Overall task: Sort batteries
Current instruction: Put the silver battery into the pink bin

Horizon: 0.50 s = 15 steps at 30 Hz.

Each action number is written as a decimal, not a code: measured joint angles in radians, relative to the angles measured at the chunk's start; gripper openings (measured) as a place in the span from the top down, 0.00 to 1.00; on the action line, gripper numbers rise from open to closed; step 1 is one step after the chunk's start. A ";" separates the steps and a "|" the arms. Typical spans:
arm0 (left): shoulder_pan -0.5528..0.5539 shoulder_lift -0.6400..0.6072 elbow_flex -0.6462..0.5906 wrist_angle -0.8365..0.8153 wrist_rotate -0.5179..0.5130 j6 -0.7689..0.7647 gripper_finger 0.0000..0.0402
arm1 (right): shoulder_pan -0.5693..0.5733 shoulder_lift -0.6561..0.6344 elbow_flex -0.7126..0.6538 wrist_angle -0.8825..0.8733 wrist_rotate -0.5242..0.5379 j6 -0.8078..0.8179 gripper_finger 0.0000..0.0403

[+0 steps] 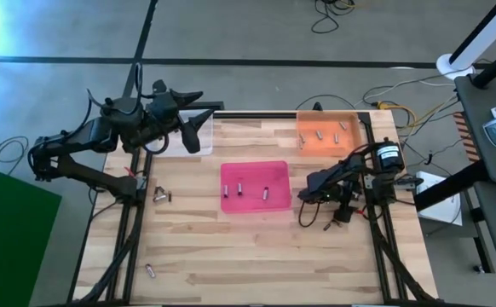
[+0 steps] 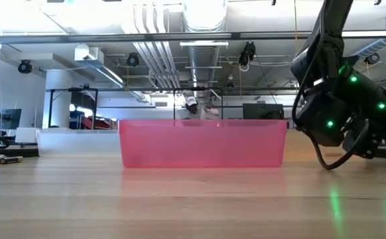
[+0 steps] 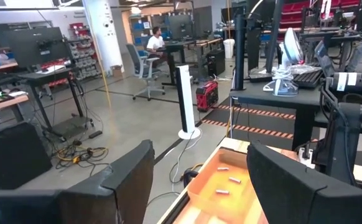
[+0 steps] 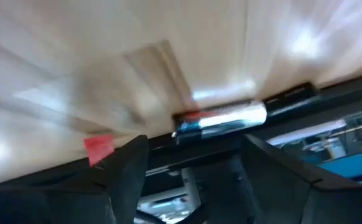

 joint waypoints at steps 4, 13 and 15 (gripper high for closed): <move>0.000 0.000 0.000 0.002 0.001 0.004 0.42 | 0.000 -0.021 -0.007 0.043 -0.086 0.044 0.41; 0.003 -0.002 0.000 0.003 0.001 0.049 0.42 | 0.000 -0.079 -0.015 0.075 -0.130 0.136 0.41; 0.003 -0.003 0.000 0.004 0.001 0.056 0.42 | 0.000 -0.117 -0.003 0.077 -0.130 0.145 0.39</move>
